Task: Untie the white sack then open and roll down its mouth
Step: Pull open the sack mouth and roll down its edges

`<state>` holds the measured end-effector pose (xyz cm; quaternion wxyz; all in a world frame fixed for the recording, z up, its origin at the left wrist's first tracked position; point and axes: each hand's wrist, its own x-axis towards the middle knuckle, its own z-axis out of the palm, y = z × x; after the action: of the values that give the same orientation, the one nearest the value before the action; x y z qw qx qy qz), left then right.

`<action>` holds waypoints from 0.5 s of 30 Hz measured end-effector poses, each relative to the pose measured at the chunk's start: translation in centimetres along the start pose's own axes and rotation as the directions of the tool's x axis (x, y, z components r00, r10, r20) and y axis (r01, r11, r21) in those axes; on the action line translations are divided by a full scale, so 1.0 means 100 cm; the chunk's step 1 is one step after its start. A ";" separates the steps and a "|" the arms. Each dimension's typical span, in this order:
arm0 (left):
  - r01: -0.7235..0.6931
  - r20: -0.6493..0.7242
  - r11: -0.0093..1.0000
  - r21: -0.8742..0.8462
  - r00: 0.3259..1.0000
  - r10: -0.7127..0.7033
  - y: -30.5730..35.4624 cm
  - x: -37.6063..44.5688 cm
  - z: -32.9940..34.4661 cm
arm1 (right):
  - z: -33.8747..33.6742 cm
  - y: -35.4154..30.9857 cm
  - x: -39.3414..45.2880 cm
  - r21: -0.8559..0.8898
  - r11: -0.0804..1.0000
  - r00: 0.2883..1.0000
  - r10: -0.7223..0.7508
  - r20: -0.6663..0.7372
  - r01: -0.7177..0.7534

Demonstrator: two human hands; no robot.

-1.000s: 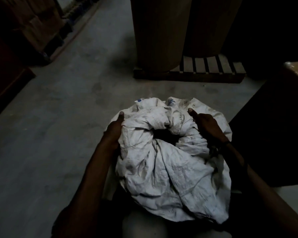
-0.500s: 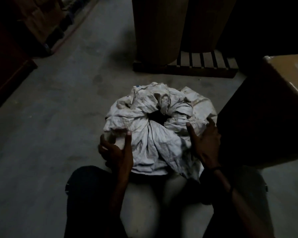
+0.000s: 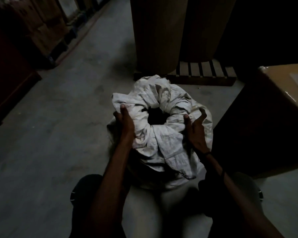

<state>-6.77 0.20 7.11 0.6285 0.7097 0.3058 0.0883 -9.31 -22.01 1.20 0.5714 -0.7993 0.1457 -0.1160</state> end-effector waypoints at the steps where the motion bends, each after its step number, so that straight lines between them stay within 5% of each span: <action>1: 0.043 0.120 0.997 -0.061 0.992 -0.035 0.002 0.014 -0.005 | -0.006 0.004 0.006 0.079 0.996 0.999 0.042 -0.015 -0.041; 4: 0.240 0.482 0.948 -0.209 0.869 -0.114 -0.003 0.051 -0.031 | -0.031 0.016 0.021 0.370 0.877 0.947 0.322 0.020 -0.306; 7: 0.399 0.558 0.858 -0.324 0.813 -0.167 -0.006 0.066 -0.043 | -0.042 0.034 0.026 0.384 0.780 0.868 0.465 0.174 -0.495; 11: 0.257 0.378 0.916 -0.309 0.917 -0.129 -0.023 0.061 -0.039 | -0.040 0.044 0.019 0.137 0.893 0.903 0.418 0.093 -0.428; 15: 0.239 0.015 0.964 -0.113 0.971 -0.239 -0.030 0.008 -0.047 | -0.045 0.006 -0.014 -0.211 0.939 0.960 0.279 0.004 -0.272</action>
<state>-9.46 4.65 4.97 0.6742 0.6306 0.3833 0.0286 -12.27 -25.68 2.05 0.4973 -0.8284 0.2576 -0.0055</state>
